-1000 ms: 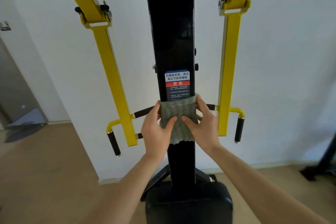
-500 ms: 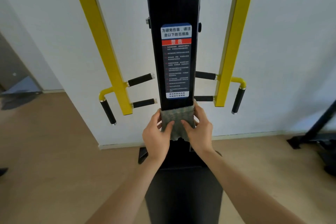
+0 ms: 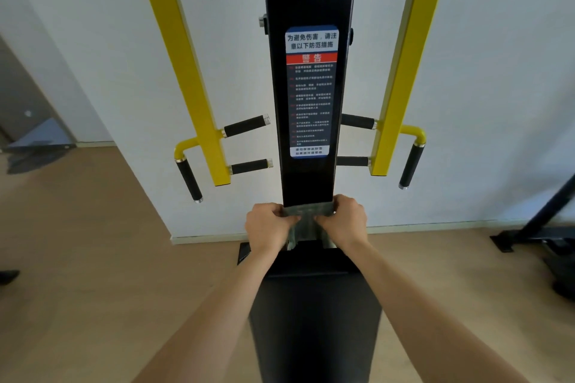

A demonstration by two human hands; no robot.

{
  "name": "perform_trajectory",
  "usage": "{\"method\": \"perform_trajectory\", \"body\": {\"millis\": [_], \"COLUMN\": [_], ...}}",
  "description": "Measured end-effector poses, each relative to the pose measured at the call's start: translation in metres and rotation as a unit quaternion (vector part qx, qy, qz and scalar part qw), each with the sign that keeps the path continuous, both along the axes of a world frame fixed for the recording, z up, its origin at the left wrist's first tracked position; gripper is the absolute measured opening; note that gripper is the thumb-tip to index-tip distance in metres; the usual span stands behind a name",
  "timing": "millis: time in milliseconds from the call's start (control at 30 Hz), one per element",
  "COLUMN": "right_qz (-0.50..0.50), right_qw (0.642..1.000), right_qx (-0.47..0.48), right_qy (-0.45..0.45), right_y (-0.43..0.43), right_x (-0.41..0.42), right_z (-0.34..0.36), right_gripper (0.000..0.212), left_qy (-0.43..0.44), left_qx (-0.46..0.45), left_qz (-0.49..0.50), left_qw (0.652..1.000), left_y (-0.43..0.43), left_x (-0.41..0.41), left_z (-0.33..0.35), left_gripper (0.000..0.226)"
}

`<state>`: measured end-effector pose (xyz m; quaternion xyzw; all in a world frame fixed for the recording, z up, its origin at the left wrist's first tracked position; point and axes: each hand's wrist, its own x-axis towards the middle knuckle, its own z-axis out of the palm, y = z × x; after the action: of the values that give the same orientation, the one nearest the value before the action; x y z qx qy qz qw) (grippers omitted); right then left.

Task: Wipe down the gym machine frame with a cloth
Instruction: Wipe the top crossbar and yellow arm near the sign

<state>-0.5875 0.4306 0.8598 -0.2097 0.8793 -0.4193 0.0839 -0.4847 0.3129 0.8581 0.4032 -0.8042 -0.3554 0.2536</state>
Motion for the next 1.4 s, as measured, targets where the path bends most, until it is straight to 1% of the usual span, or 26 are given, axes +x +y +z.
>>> {"method": "perform_trajectory", "body": {"millis": [33, 100, 200, 267, 333, 400, 533, 633, 767, 900, 1000, 1133, 1200, 1267, 1333, 1400], "right_qz": [-0.002, -0.008, -0.016, -0.012, 0.001, 0.01, 0.009, 0.006, -0.004, -0.014, -0.011, 0.007, 0.02, 0.016, 0.001, -0.007], "right_qw": [1.0, 0.999, 1.0, 0.999, 0.996, 0.992, 0.982, 0.976, 0.965, 0.955, 0.946, 0.928, 0.917, 0.907, 0.893, 0.873], "right_qx": [0.013, 0.017, -0.019, -0.052, -0.088, -0.121, -0.16, -0.181, -0.215, -0.26, -0.292, -0.351, -0.379, -0.396, -0.412, -0.429], "right_qy": [-0.015, -0.036, -0.019, 0.007, 0.024, 0.044, 0.103, 0.123, 0.153, 0.139, 0.137, 0.127, 0.125, 0.143, 0.182, 0.23], "right_y": [0.0, 0.001, 0.003, 0.005, 0.007, 0.01, 0.014, 0.016, 0.015, 0.017, 0.024, 0.051, 0.067, 0.084, 0.1, 0.117], "right_x": [-0.002, -0.003, -0.002, 0.001, 0.003, 0.004, -0.002, -0.007, -0.009, -0.009, -0.005, 0.012, 0.025, 0.039, 0.055, 0.072], "right_z": [0.0, 0.0, 0.002, 0.007, 0.013, 0.024, 0.059, 0.089, 0.128, 0.169, 0.197, 0.226, 0.238, 0.254, 0.275, 0.3], "right_gripper": [0.022, 0.018, 0.016, 0.018, 0.026, 0.031, 0.026, 0.025, 0.018, 0.015, 0.009, 0.022, 0.019, 0.017, 0.017, 0.02], "left_qy": [-0.013, -0.028, -0.014, 0.024, 0.083, 0.133, 0.199, 0.232, 0.282, 0.318, 0.34, 0.382, 0.406, 0.424, 0.444, 0.475], "left_qx": [0.016, 0.027, 0.009, -0.027, -0.059, -0.076, -0.094, -0.13, -0.127, -0.148, -0.139, -0.14, -0.142, -0.157, -0.171, -0.161], "left_qz": [0.0, -0.002, -0.013, -0.018, -0.026, -0.035, -0.035, -0.017, 0.002, 0.025, 0.006, -0.05, -0.075, -0.101, -0.126, -0.156], "left_qw": [1.0, 0.999, 1.0, 0.999, 0.994, 0.988, 0.975, 0.964, 0.951, 0.936, 0.93, 0.912, 0.9, 0.886, 0.871, 0.851], "left_y": [-0.001, -0.002, 0.0, 0.003, 0.008, 0.013, 0.012, 0.008, 0.003, 0.0, 0.002, 0.016, 0.027, 0.039, 0.054, 0.07], "left_x": [-0.001, -0.002, 0.0, 0.002, 0.005, 0.008, 0.007, 0.006, 0.005, 0.004, 0.007, 0.027, 0.04, 0.052, 0.063, 0.074], "left_z": [-0.001, -0.003, -0.002, 0.002, 0.007, 0.015, 0.043, 0.073, 0.111, 0.154, 0.187, 0.226, 0.242, 0.262, 0.287, 0.315], "left_gripper": [0.018, 0.021, 0.021, 0.019, 0.015, 0.019, 0.028, 0.022, 0.014, 0.015, 0.015, 0.01, 0.01, 0.014, 0.018, 0.018]}}
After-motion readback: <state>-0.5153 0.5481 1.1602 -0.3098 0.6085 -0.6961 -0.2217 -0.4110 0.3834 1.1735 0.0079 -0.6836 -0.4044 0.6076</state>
